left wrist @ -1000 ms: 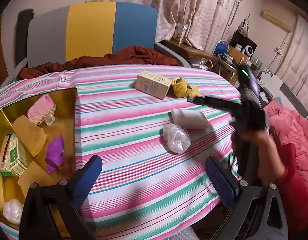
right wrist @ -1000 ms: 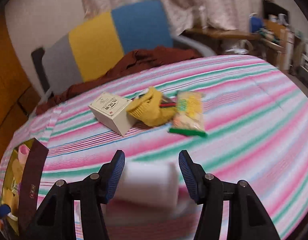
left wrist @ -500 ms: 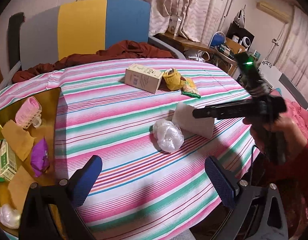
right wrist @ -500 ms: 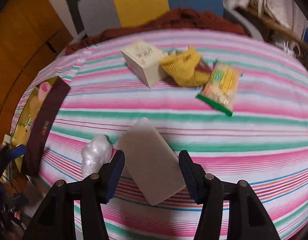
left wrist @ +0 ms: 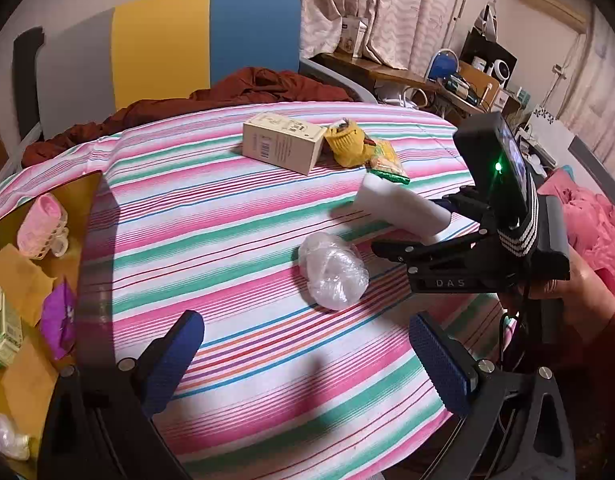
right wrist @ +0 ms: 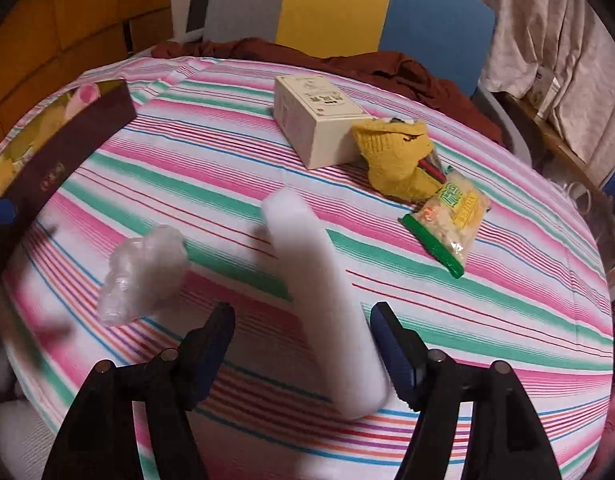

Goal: Organize objects
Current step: 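Grasp the clear plastic bag with the left tool while the right tool holds the foam block, then carry the plastic bag and foam block into the gold tray and open both tools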

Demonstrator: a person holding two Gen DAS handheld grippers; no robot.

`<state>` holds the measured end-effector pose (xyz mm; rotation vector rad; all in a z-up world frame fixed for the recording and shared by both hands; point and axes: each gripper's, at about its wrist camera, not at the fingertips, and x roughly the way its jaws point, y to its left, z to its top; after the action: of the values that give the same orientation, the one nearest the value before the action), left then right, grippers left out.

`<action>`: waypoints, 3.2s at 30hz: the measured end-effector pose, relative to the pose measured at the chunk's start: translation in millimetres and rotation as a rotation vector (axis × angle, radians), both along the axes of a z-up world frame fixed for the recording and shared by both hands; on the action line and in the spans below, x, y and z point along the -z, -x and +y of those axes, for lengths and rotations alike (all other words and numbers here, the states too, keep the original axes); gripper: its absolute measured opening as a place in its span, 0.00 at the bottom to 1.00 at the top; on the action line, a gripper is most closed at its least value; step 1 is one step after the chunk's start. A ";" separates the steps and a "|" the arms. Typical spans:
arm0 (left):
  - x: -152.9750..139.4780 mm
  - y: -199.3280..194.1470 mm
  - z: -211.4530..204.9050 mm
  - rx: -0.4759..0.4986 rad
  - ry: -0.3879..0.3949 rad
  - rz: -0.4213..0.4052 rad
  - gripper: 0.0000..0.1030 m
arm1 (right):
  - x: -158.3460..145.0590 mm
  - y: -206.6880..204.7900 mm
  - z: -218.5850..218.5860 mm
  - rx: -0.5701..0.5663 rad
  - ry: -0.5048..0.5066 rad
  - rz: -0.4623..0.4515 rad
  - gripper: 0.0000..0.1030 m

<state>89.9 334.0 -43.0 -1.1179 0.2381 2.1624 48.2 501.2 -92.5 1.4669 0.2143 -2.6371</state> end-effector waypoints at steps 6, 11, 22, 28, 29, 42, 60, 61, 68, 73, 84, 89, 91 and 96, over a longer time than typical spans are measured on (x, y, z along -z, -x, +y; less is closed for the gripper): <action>10.0 7.2 15.9 0.001 0.011 -0.011 1.00 | -8.0 3.2 20.3 0.054 0.175 -0.032 0.69; 15.3 11.5 18.8 -0.013 0.018 -0.014 1.00 | -19.5 -3.6 33.3 0.060 0.276 0.015 0.69; 22.1 22.2 23.0 -0.033 0.013 -0.023 1.00 | 10.9 7.0 16.6 0.063 0.113 -0.084 0.64; 26.9 30.2 38.8 -0.028 0.006 -0.018 1.00 | -12.6 0.0 47.5 0.196 0.256 -0.011 0.60; 28.5 31.7 42.4 -0.024 0.005 -0.019 1.00 | -16.1 -1.6 51.2 0.217 0.253 0.006 0.60; 53.8 32.8 47.3 0.033 0.047 0.089 0.40 | -15.4 0.1 46.2 0.225 0.242 0.037 0.60; -15.7 27.4 -73.6 -0.055 -0.141 0.142 0.37 | -3.1 -3.4 23.6 0.189 0.289 0.054 0.60; -18.6 30.2 -85.7 -0.071 -0.146 0.144 0.37 | -4.0 -2.9 22.3 0.192 0.296 0.060 0.60; -35.7 60.4 -161.3 -0.211 -0.168 0.143 0.37 | -13.3 -1.6 8.6 0.233 0.402 0.093 0.60; -39.0 98.0 -213.4 -0.336 -0.164 0.137 0.37 | -39.3 -1.3 -25.0 0.204 0.492 0.146 0.60; -15.0 154.6 -289.7 -0.485 -0.107 0.062 0.37 | -76.8 2.5 -145.2 0.023 0.698 0.138 0.60; -2.8 174.8 -307.6 -0.513 -0.083 0.037 0.37 | -77.9 8.7 -187.7 -0.005 0.688 0.109 0.60; -0.3 179.3 -311.2 -0.516 -0.082 0.027 0.38 | -77.5 12.9 -198.6 -0.006 0.688 0.106 0.60; -2.2 174.5 -316.7 -0.533 -0.086 0.044 0.73 | -72.8 26.6 -215.4 0.020 0.659 0.087 0.60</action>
<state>-84.6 17.3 -40.8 -1.1813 -0.1533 2.6324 21.6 285.8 -19.7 1.1245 -0.6065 -2.4224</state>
